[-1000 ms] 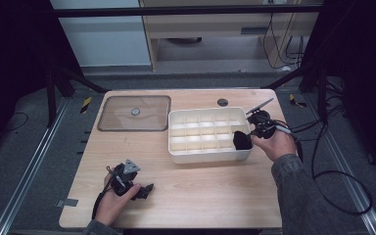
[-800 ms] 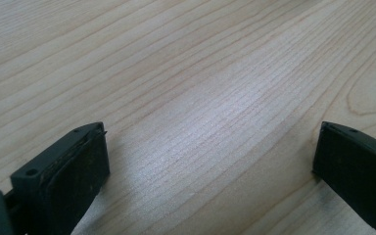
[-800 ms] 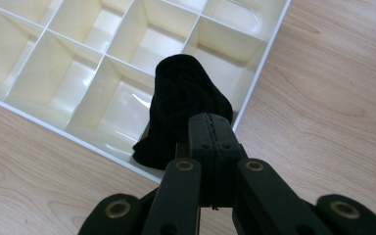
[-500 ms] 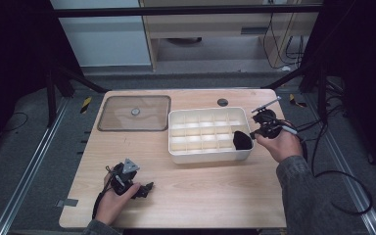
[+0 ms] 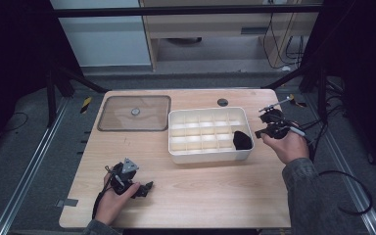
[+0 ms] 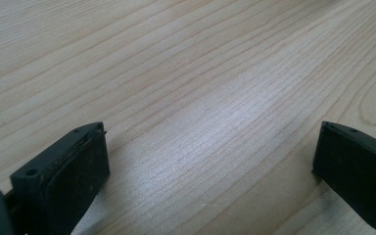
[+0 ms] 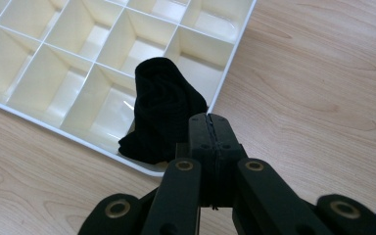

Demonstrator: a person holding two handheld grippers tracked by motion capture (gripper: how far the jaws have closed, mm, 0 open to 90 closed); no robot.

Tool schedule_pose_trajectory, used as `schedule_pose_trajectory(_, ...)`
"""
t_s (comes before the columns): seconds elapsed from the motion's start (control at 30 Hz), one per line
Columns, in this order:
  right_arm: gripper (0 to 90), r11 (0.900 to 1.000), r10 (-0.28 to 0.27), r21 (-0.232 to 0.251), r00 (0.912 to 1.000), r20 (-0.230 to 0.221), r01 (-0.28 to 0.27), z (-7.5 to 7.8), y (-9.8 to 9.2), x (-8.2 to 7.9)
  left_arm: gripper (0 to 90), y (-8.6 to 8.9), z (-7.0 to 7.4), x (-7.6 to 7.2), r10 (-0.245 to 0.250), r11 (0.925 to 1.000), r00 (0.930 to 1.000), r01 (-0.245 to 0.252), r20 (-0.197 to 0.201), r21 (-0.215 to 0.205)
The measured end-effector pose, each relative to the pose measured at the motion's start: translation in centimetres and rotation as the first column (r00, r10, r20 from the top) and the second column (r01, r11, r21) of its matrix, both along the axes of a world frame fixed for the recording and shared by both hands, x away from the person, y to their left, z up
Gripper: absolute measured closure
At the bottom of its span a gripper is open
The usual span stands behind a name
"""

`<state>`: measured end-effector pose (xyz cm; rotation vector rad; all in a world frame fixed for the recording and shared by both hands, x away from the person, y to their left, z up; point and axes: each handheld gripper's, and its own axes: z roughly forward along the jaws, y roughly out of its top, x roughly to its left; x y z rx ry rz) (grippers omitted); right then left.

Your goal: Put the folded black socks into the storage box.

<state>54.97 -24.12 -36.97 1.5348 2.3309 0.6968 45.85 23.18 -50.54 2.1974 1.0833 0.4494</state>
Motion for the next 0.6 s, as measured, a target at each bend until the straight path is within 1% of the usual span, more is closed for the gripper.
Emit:
schedule_pose_trajectory(0.07,89.5,1.0,-0.004,0.012,0.9999,0.015,0.004,0.1,-0.3,-0.2,0.0,0.0,0.0,0.0,0.0,1.0,1.0,0.0,-0.001,0.001)
schedule_pose_trajectory(0.1,84.7,1.0,-0.005,0.014,0.9997,0.023,0.005,0.1,-0.4,-0.2,0.0,0.0,0.0,0.0,0.0,1.0,1.0,0.0,-0.001,0.001)
schedule_pose_trajectory(0.13,84.7,1.0,-0.005,0.014,0.9997,0.023,0.005,0.1,-0.4,-0.2,0.0,0.0,0.0,0.0,0.0,1.0,1.0,0.0,-0.001,0.001)
schedule_pose_trajectory(0.17,69.2,1.0,-0.009,0.027,0.9992,0.039,0.008,0.2,-0.6,-0.4,0.0,0.0,0.0,0.0,0.0,1.0,1.0,0.0,-0.001,0.0)
schedule_pose_trajectory(0.23,51.5,0.999,-0.021,0.033,0.9975,0.067,0.019,0.3,-0.8,-0.6,0.0,0.0,0.0,0.0,-0.001,1.0,1.0,0.001,0.0,0.001)
schedule_pose_trajectory(0.27,51.5,0.999,-0.021,0.033,0.9975,0.067,0.019,0.3,-0.8,-0.6,0.0,0.0,0.0,0.0,-0.001,1.0,1.0,0.001,0.0,0.001)
schedule_pose_trajectory(0.3,40.9,0.999,-0.033,0.042,0.9952,0.092,0.029,0.4,-0.9,-0.9,0.0,0.0,0.0,0.0,-0.002,1.0,1.0,0.002,0.0,0.0)
schedule_pose_trajectory(0.33,37.2,0.999,-0.029,0.045,0.9942,0.103,0.025,0.4,-1.0,-1.1,0.0,0.0,0.0,0.0,-0.002,1.0,1.0,0.002,0.0,0.0)
schedule_pose_trajectory(0.37,28.3,0.999,-0.039,0.03,0.9923,0.117,0.036,0.4,-1.0,-1.3,0.0,0.0,0.0,0.0,-0.002,1.0,1.0,0.002,0.0,0.0)
schedule_pose_trajectory(0.4,24.8,0.999,-0.047,0.018,0.9909,0.126,0.045,0.5,-1.0,-1.5,0.0,0.0,0.0,0.0,-0.002,1.0,1.0,0.002,0.001,-0.001)
schedule_pose_trajectory(0.43,24.7,0.999,-0.044,0.015,0.99,0.134,0.043,0.5,-1.0,-1.7,0.0,0.0,0.0,0.0,-0.002,1.0,1.0,0.002,0.001,-0.001)
schedule_pose_trajectory(0.47,22.5,0.999,-0.041,0.012,0.9886,0.145,0.04,0.5,-1.1,-1.8,0.0,0.0,0.0,0.0,-0.002,1.0,1.0,0.002,0.002,-0.001)
schedule_pose_trajectory(0.6,19.6,0.999,-0.046,0.02,0.9856,0.163,0.043,0.4,-1.4,-2.4,0.0,0.0,0.0,-0.1,0.0,1.0,1.0,0.0,0.001,-0.001)
